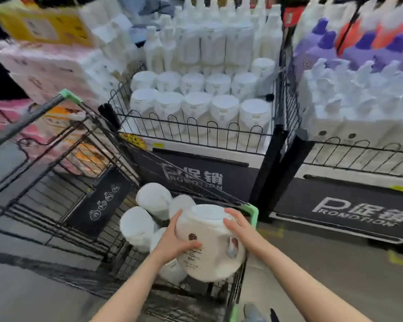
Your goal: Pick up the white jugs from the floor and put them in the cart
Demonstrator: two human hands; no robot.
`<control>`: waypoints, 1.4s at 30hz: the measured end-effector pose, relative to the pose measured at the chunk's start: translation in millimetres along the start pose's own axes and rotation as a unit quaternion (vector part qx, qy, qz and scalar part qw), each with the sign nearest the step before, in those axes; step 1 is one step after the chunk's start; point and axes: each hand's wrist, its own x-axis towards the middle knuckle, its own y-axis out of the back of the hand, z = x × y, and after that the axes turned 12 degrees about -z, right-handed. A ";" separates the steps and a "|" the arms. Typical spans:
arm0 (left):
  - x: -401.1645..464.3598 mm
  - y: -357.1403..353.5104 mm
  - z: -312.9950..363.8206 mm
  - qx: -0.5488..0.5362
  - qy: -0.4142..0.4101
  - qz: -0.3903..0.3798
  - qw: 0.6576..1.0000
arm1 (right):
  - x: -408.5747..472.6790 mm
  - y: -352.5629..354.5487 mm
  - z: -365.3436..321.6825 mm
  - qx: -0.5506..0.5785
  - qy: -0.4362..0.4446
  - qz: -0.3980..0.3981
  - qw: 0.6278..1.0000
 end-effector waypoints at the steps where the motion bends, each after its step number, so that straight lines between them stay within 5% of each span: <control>1: 2.8 9.1 -4.7 0.014 -0.010 -0.025 1.000 | -1.9 -12.0 1.5 0.013 -0.007 0.018 1.000; 7: 6.4 34.1 -34.2 0.130 -0.041 -0.146 0.980 | -26.5 -62.0 21.4 0.020 -0.060 0.117 0.991; 11: 10.7 27.0 -54.3 0.167 -0.086 -0.216 0.958 | -30.6 -79.0 37.8 -0.009 -0.178 0.187 0.966; 23: 62.7 11.7 -124.9 0.357 -0.154 -0.293 0.874 | 3.6 -141.8 121.4 0.078 -0.216 0.298 0.926; 27: 74.2 8.0 -147.1 0.472 -0.185 -0.277 0.816 | 20.7 -153.1 144.0 0.123 -0.211 0.302 0.922; 33: 87.2 18.3 -166.7 0.578 -0.207 -0.278 0.739 | 42.3 -152.2 145.7 0.029 -0.187 0.218 0.958; 37: 90.3 22.5 -164.5 0.592 -0.208 -0.307 0.716 | 36.9 -157.5 148.5 0.017 -0.234 0.226 0.946; 42: 99.6 19.6 -161.8 0.561 -0.236 -0.329 0.722 | 37.7 -149.0 157.6 0.012 -0.183 0.255 0.949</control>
